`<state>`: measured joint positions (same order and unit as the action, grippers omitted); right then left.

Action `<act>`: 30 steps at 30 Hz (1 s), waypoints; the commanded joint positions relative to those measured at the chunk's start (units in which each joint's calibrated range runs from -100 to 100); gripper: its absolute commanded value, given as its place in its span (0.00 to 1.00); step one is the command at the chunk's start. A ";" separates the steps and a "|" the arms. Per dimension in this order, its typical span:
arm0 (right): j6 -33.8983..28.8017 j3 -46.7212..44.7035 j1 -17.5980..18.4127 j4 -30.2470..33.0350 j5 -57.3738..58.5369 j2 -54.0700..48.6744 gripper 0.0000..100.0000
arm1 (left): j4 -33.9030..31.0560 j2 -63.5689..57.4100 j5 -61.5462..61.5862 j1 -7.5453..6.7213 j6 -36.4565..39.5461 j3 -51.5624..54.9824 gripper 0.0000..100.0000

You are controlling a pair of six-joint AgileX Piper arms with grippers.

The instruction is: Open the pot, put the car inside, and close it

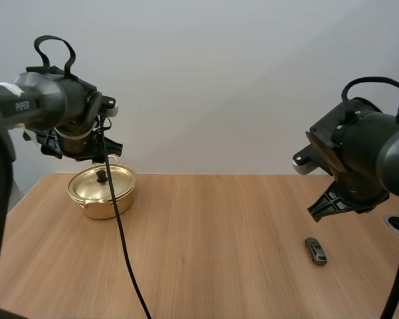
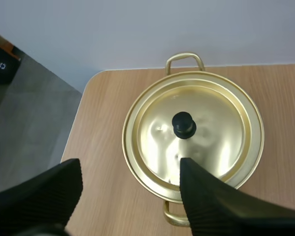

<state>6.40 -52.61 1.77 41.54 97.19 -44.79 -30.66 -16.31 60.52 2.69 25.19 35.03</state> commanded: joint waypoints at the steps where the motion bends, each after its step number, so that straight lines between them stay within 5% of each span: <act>1: -5.99 -0.01 0.03 0.82 -0.04 0.03 0.04 | 0.02 0.68 -1.24 -0.02 -3.69 0.05 1.00; 3: -5.87 -0.01 -0.20 2.40 -0.22 0.57 0.28 | 0.47 1.24 -2.48 -0.02 -3.69 0.05 1.00; 7: -0.42 -0.01 -0.44 6.79 -0.22 2.31 0.95 | 0.77 1.54 -5.60 -0.02 -3.69 0.05 1.00; 8: -0.02 -0.01 -0.44 8.32 -0.37 2.47 1.00 | 0.77 1.54 -6.49 -0.02 -3.69 0.05 1.00; 30: 0.28 -0.01 -0.44 10.97 1.24 2.36 1.00 | 1.31 12.49 -15.15 -0.02 -3.69 0.05 1.00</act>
<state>6.62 -52.61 1.33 52.50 98.39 -42.37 -29.37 -4.66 46.23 2.69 21.54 35.03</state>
